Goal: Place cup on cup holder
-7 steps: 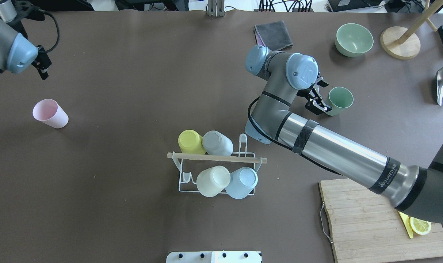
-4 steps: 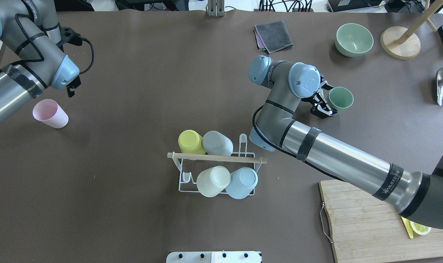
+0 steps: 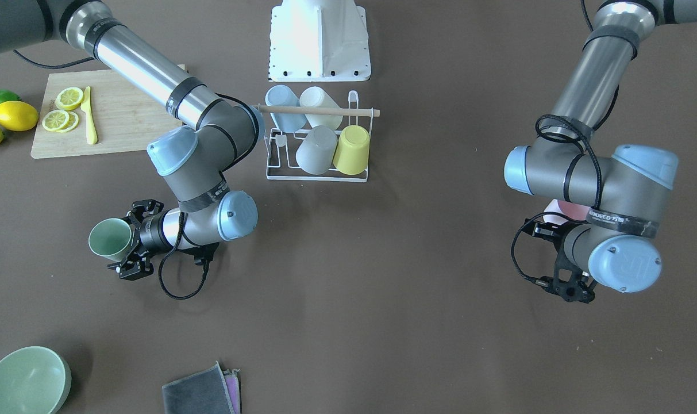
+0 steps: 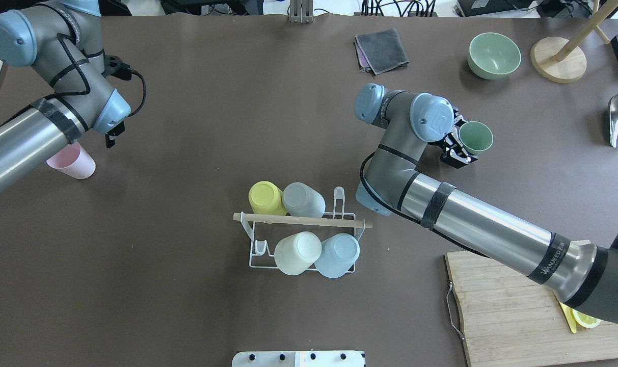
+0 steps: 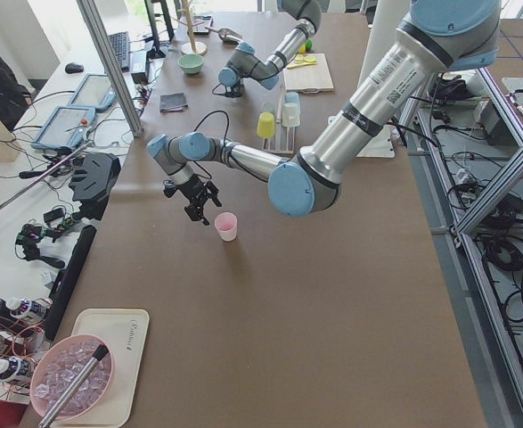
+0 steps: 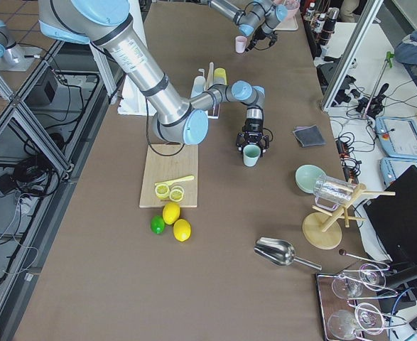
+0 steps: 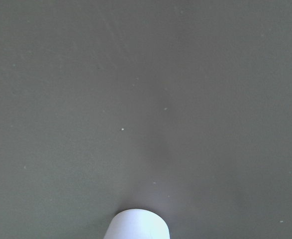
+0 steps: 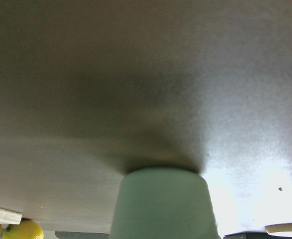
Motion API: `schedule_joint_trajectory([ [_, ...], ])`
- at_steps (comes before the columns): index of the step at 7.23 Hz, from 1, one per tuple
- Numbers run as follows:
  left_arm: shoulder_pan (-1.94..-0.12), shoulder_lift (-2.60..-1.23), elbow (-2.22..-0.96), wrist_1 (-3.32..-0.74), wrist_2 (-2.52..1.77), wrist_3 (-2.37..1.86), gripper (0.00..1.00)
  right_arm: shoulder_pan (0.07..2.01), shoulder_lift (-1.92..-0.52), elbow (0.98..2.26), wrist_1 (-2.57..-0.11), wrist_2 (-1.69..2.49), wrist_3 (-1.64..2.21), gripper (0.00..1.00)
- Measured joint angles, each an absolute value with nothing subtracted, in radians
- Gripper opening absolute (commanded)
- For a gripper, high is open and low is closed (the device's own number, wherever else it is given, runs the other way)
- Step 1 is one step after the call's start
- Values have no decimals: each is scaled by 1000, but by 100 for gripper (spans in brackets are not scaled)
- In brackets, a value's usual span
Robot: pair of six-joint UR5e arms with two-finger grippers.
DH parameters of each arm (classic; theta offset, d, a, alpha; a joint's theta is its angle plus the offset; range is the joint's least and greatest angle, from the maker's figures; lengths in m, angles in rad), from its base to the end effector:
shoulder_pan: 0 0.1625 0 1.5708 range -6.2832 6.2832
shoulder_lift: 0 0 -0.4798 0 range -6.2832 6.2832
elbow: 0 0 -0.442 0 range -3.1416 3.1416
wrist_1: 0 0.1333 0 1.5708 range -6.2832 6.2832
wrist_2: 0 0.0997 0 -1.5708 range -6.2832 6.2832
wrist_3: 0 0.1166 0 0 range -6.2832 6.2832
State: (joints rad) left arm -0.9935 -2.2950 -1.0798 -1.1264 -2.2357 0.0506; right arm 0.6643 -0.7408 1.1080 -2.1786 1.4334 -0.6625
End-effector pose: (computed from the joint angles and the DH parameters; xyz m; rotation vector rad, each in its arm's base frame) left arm 0.3995 -0.7258 0.5304 -0.3733 0.5938 0.5322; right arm -0.5661 -0.6329 0.4636 -0.2467 0.1835 -1.5746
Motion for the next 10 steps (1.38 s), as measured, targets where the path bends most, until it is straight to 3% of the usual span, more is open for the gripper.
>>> schedule_joint_trajectory([
  [10, -940, -2347, -940, -997, -2149, 226, 97, 667, -832, 1203, -2140, 1416, -654, 97],
])
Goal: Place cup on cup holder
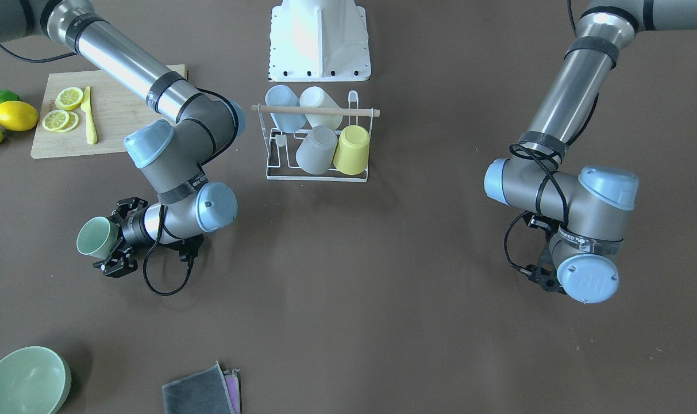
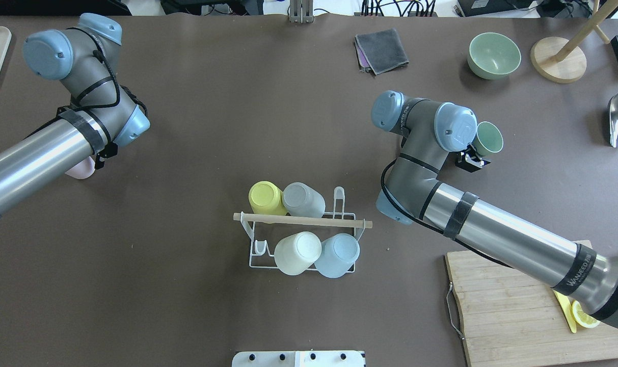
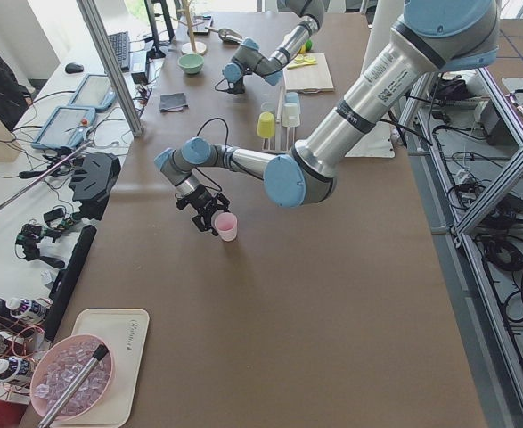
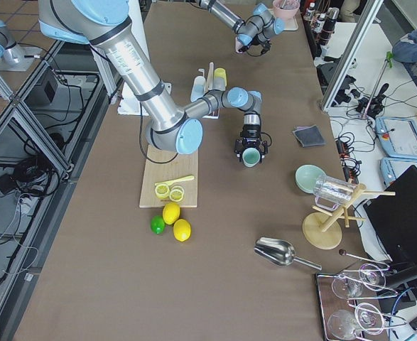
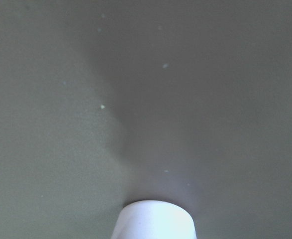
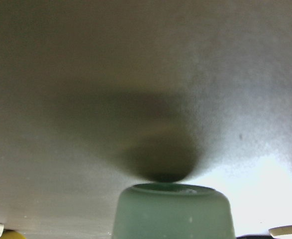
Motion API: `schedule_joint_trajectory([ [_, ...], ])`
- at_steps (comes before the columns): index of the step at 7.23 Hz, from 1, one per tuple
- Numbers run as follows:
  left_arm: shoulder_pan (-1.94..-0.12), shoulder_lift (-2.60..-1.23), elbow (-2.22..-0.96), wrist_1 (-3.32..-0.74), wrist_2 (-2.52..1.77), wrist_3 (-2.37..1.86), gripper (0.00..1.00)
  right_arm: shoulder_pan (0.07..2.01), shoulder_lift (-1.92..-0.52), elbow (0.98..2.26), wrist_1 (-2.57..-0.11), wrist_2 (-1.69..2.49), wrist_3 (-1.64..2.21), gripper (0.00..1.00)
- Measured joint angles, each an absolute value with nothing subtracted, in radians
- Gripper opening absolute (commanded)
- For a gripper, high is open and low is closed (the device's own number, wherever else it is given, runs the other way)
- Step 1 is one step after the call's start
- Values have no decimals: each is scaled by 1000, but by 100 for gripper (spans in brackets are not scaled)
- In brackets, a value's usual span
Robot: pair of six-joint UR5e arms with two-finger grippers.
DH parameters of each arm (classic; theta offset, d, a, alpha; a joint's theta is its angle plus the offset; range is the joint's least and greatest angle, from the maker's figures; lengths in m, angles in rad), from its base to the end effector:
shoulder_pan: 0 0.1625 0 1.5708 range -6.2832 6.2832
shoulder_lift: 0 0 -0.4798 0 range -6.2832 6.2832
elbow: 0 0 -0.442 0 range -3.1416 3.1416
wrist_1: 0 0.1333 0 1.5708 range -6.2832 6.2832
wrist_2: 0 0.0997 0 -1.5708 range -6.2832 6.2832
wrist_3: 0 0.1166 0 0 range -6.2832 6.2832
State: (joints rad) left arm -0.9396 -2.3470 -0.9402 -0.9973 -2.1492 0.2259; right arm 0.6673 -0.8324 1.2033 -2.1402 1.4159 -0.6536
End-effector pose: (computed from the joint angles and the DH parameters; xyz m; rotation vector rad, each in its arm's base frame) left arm 0.4299 -0.7060 0.5709 -0.5329 0.4840 0.6971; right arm -0.5426 -0.6201 0.4897 -0.1969 0.1975 -1.5635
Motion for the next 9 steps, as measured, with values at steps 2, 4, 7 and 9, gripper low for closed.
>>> schedule_joint_trajectory([
  [2, -928, -2346, -922, -994, -2148, 233, 97, 668, -842, 1206, -2132, 1417, -654, 1],
  [4, -924, -2345, -905, -994, -2146, 267, 94, 672, -854, 1224, -2132, 1416, -662, 0],
  [7, -922, -2342, -899, -994, -2129, 286, 7, 708, -872, 1261, -2131, 1418, -710, 0],
  [9, -923, -2342, -906, -982, -2126, 287, 0, 755, -891, 1314, -2132, 1424, -782, 0],
])
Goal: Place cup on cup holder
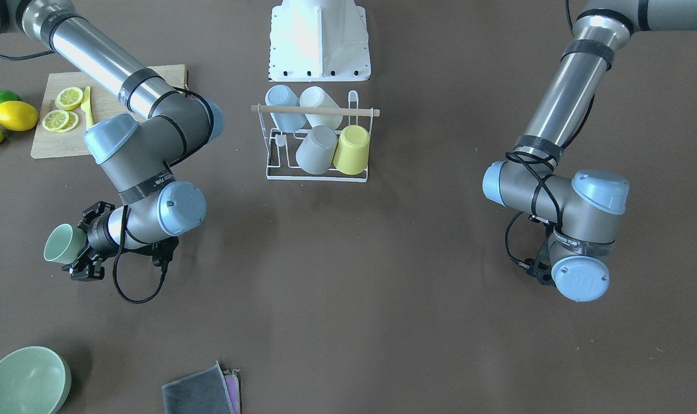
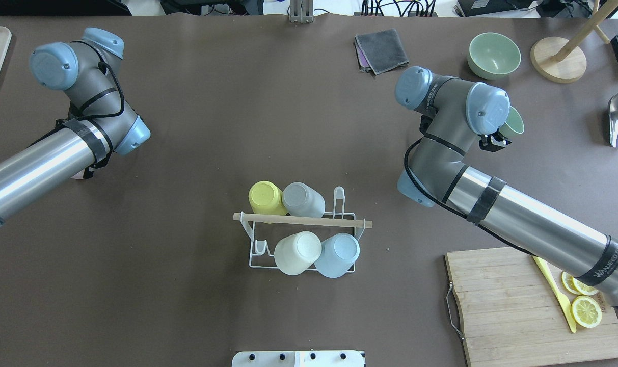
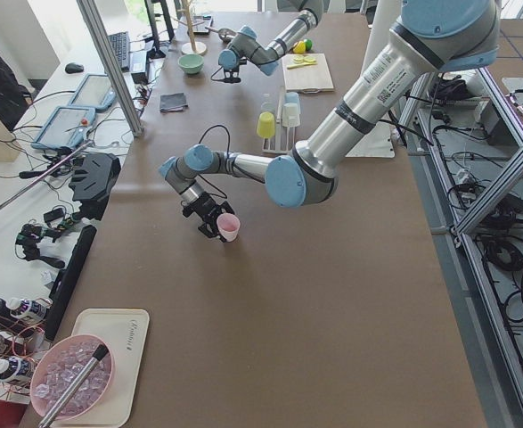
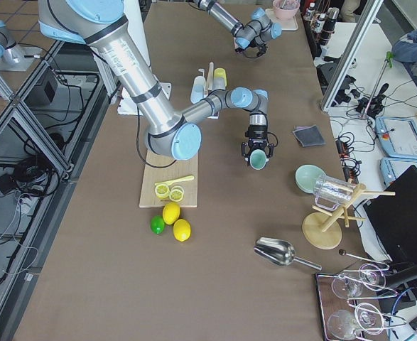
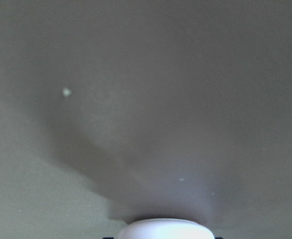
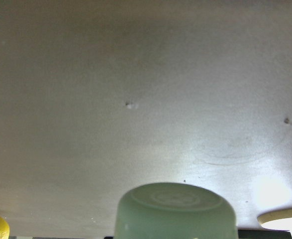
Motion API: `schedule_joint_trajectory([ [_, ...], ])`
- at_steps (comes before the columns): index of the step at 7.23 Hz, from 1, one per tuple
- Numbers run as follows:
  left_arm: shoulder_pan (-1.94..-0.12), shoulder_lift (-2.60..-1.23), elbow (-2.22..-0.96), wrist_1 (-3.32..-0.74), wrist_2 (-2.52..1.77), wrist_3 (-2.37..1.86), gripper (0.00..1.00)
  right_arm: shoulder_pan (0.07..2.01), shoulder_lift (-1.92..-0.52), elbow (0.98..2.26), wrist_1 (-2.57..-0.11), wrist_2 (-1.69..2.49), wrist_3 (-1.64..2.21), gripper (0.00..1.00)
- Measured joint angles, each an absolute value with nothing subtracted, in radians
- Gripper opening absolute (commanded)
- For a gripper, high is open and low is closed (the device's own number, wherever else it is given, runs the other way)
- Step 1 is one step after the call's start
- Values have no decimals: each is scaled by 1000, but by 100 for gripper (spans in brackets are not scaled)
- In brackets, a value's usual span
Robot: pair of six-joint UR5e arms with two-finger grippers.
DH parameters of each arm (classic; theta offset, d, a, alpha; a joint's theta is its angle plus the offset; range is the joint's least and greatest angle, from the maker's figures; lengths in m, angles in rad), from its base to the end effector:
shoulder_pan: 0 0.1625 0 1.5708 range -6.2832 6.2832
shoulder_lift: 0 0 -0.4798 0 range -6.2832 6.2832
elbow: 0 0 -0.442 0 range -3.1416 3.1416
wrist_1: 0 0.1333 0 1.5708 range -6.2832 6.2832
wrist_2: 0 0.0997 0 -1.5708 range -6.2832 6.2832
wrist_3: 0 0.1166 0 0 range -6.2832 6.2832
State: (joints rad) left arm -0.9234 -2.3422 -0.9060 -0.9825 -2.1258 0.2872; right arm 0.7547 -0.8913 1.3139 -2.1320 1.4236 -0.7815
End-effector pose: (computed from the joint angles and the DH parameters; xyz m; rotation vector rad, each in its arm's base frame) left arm 0.4351 -0.6946 0.5935 -0.5731 0.4626 0.7597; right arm -0.4706 -0.6490 0.4825 -0.1516 0.1667 -1.6019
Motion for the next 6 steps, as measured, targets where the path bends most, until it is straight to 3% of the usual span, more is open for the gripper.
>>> schedule_joint_trajectory([
  [6, -1014, -2315, -1206, -782, -2120, 373, 0, 887, -1003, 1590, -2050, 1681, -819, 0],
])
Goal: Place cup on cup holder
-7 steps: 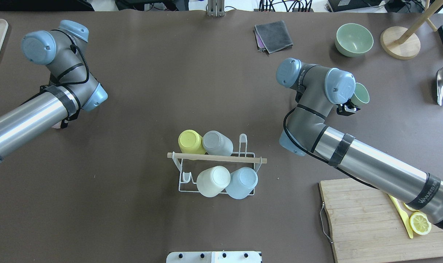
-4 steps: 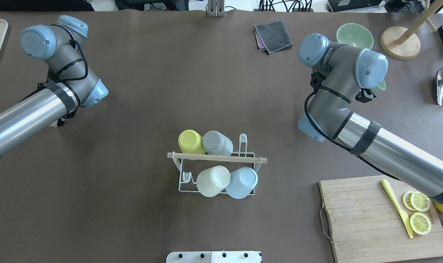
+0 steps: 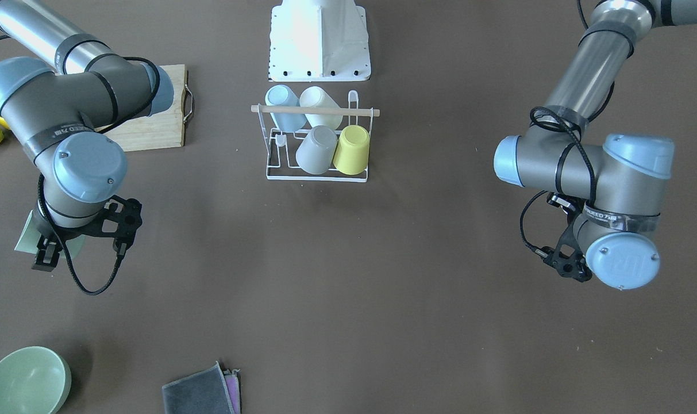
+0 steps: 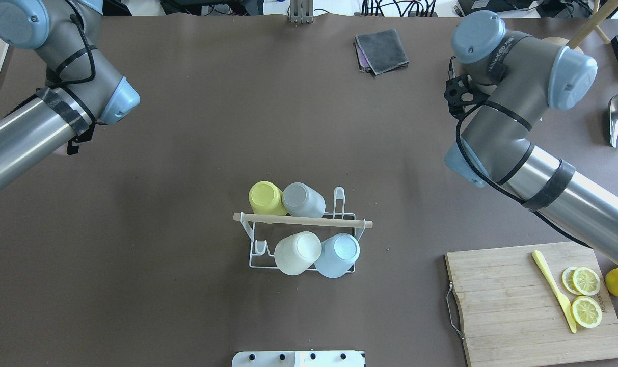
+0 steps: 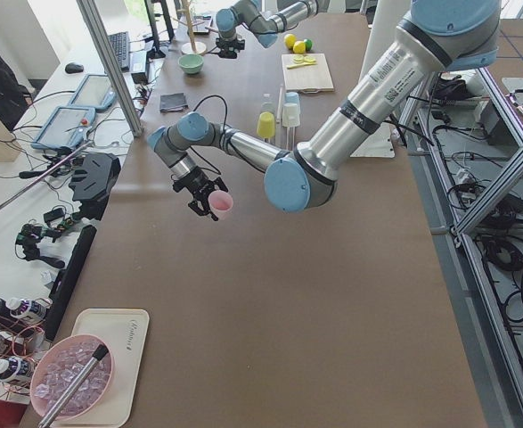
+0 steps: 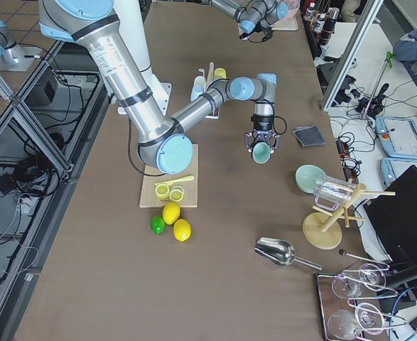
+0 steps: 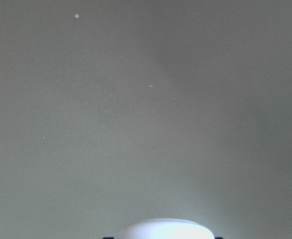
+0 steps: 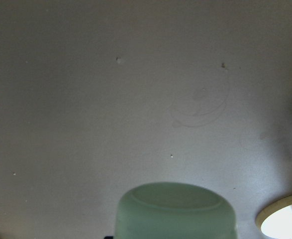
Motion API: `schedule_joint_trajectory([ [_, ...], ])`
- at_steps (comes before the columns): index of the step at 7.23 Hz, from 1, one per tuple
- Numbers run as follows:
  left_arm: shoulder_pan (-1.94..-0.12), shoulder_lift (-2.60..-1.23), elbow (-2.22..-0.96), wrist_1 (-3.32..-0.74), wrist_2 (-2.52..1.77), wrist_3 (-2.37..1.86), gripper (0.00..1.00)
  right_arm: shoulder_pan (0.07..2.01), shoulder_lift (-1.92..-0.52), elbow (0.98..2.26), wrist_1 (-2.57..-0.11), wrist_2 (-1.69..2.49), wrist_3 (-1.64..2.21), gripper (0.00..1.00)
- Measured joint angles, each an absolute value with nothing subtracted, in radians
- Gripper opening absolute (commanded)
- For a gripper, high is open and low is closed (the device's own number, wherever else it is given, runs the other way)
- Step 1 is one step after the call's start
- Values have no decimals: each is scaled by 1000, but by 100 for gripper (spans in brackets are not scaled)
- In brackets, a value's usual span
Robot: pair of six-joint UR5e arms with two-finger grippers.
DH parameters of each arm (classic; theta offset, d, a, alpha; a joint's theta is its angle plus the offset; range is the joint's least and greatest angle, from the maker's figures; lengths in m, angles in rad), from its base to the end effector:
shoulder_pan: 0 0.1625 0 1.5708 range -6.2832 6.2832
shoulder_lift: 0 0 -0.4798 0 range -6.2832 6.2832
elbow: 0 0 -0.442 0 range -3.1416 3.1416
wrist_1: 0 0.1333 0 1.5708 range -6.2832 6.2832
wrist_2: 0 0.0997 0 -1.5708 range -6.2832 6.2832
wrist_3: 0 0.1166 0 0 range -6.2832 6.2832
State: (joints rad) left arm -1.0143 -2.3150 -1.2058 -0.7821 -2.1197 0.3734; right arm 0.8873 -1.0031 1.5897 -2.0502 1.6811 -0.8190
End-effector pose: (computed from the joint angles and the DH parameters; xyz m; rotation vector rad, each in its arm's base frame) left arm 0.3544 -0.7069 0.4828 -0.4588 0.5158 0.7816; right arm -0.3724 -0.6480 0.4269 0.1259 -0.1131 -1.5052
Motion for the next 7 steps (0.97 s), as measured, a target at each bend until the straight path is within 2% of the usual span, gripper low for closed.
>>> schedule_joint_trajectory([
  [3, -1029, -2239, -1395, -943, -2120, 239, 0, 974, -1028, 1623, -1879, 1979, -811, 0],
  [7, -991, -2185, -1437, -1433, -2120, 41, 0, 1016, -1098, 1625, -1468, 2260, -603, 0],
])
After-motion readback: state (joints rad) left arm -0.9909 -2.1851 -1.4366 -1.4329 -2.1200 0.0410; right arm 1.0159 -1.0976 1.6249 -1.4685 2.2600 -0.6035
